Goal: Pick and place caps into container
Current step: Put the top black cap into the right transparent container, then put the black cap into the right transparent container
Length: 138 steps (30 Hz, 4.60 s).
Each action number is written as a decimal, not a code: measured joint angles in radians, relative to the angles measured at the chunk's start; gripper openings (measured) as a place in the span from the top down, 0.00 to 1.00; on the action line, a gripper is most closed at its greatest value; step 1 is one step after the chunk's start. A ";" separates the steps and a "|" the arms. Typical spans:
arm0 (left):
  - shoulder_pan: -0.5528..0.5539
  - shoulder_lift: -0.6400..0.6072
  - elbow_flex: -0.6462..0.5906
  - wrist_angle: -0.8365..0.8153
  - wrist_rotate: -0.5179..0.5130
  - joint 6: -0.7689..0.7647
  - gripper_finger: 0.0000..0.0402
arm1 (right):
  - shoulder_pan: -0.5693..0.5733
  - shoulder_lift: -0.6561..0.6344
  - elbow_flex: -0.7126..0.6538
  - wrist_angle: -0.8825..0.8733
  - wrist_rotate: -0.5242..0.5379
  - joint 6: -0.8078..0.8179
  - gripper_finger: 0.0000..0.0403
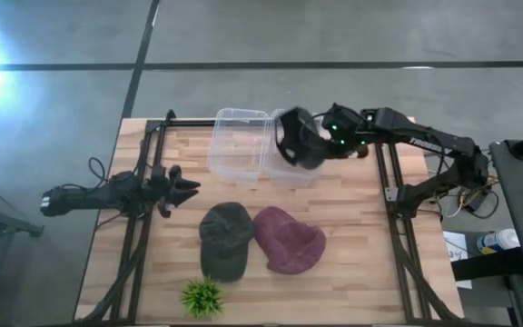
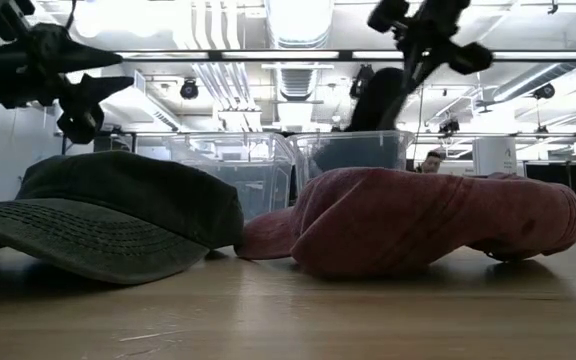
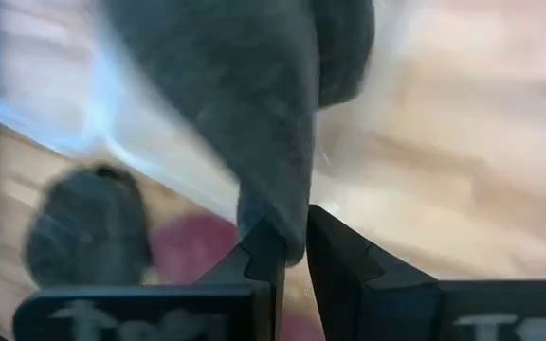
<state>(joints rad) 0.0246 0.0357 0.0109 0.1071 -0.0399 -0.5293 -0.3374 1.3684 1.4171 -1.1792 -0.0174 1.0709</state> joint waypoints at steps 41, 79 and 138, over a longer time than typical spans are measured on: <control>-0.045 0.255 0.161 -0.199 0.257 -0.526 0.77 | 0.313 0.103 0.196 0.074 0.244 -0.535 0.40; -0.486 1.275 0.475 0.028 0.142 -0.177 1.00 | 0.503 0.699 0.118 0.643 -0.182 -0.002 0.48; -0.446 1.410 0.633 -0.342 0.041 0.058 1.00 | 0.746 0.787 -0.160 1.475 -0.118 0.605 0.48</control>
<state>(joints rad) -0.4211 1.4457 0.6441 -0.2353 0.0016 -0.4711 0.4083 2.1553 1.2567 0.2953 -0.1349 1.6755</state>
